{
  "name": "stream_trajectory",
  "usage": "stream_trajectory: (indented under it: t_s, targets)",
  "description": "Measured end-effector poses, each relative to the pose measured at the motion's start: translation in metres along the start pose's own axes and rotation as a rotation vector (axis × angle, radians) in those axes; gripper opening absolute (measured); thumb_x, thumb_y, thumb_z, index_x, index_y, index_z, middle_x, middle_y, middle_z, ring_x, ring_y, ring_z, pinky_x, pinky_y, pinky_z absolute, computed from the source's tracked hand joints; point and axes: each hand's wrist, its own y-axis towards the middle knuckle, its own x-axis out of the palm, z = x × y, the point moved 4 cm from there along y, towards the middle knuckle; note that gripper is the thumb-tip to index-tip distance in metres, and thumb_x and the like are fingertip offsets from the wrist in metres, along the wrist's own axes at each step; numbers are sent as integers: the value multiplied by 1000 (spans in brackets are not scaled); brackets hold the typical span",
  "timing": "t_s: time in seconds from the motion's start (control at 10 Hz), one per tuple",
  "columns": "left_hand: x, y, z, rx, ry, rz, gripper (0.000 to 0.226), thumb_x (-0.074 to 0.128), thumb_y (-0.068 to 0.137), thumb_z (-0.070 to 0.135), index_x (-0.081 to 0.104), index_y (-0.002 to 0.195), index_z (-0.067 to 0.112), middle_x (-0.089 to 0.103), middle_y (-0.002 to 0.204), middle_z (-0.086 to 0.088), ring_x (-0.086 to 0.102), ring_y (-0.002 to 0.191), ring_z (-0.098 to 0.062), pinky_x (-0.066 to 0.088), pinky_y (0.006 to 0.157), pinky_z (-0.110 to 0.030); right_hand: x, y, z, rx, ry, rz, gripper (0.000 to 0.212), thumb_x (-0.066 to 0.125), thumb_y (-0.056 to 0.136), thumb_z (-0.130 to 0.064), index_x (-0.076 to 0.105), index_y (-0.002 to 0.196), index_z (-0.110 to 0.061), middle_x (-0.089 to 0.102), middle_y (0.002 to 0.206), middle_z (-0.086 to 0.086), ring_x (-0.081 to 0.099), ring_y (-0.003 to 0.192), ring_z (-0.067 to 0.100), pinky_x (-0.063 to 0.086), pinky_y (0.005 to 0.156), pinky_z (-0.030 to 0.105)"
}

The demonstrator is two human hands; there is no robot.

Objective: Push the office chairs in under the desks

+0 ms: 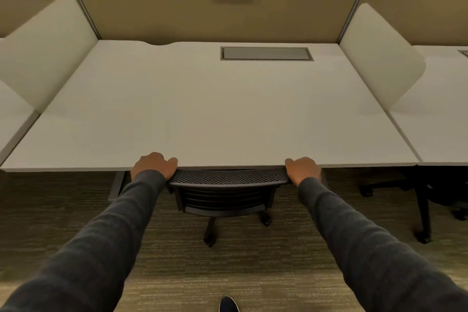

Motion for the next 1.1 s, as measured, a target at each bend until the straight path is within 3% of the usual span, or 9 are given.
stream_trajectory:
  t_s: [0.2,0.3,0.4,0.5,0.6,0.7,0.9,1.0,1.1]
  targets:
    - [2,4,-3,19,17,-8,47,43,90,56,63,99,14,64,96,-9,58,86,-27,46,75,-35,1,-1,-2,6,-5,10,34,48,95,-40,57,78,-12,56,78,4,46,65,15,26,50,28]
    - [3,4,0,27,65,-24,49,40,91,55,61,102,13,61,95,-8,56,84,-25,42,72,-34,2,-3,-2,-24,12,-11,36,47,95,-42,63,93,-10,65,93,8,51,72,17,29,54,28]
    - [1,1,7,16,169,-27,58,35,90,58,63,109,12,60,99,-10,55,91,-27,39,76,-36,-1,-10,5,-31,105,-30,43,51,93,-49,59,121,-17,63,116,8,58,100,25,40,74,31]
    - [2,-9,27,47,311,-42,70,25,90,64,56,129,15,55,126,-14,49,114,-32,34,94,-45,-3,-16,14,-97,150,-68,58,51,94,-57,47,140,-23,57,134,13,55,119,31,41,91,35]
    - [16,-26,68,168,300,-81,75,17,91,66,52,136,18,52,136,-14,47,122,-34,27,103,-53,-8,-22,25,-161,191,-104,68,48,94,-64,36,149,-27,51,146,16,56,123,34,44,102,39]
    - [35,-56,119,297,235,-94,82,10,89,70,54,137,19,54,137,-12,49,123,-33,25,104,-55,-17,-29,44,-173,211,-142,74,43,94,-68,27,155,-29,55,141,15,63,114,33,48,103,51]
    - [71,-136,221,502,189,-73,86,10,87,76,52,137,19,53,137,-12,47,125,-34,28,105,-53,-62,-33,110,-173,179,-141,72,38,98,-64,25,156,-24,67,106,2,62,105,23,43,104,49]
    - [88,-177,273,588,176,-11,84,12,88,76,42,144,20,43,148,-14,35,137,-36,20,110,-56,-96,-29,158,-180,180,-110,72,38,100,-61,23,157,-22,66,120,7,59,116,26,42,107,49]
    - [113,-216,323,667,204,8,85,16,90,74,17,157,22,9,164,-16,-1,151,-37,-4,117,-58,-132,-25,213,-151,167,-64,73,40,99,-61,23,158,-23,55,143,12,52,131,29,41,109,46]
